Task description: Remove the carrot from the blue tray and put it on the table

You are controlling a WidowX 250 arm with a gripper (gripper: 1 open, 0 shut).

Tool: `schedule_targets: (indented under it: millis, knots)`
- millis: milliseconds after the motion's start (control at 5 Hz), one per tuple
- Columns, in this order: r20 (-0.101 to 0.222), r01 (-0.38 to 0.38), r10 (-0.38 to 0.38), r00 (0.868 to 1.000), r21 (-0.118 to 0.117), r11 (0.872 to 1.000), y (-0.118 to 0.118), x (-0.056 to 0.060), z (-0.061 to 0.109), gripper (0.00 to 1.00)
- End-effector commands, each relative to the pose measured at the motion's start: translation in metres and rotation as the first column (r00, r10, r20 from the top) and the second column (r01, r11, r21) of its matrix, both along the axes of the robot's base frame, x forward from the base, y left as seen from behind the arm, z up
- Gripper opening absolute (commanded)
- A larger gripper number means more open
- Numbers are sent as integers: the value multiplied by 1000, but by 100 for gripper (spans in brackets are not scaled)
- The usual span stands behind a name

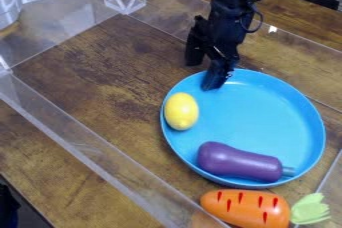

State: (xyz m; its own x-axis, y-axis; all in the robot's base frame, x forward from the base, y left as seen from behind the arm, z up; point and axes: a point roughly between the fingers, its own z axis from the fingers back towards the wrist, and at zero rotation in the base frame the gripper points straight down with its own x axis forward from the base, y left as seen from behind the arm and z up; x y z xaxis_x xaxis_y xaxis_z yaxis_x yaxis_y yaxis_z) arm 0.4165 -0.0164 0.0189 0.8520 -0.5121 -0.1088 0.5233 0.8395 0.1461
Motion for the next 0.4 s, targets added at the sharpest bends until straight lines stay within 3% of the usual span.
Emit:
schedule_targets:
  millis: [0, 200]
  knots:
    - [-59, -60, 60, 996, 7, 998, 17, -12, -17, 100]
    - [-71, -74, 74, 995, 5, 997, 17, -16, -17, 100]
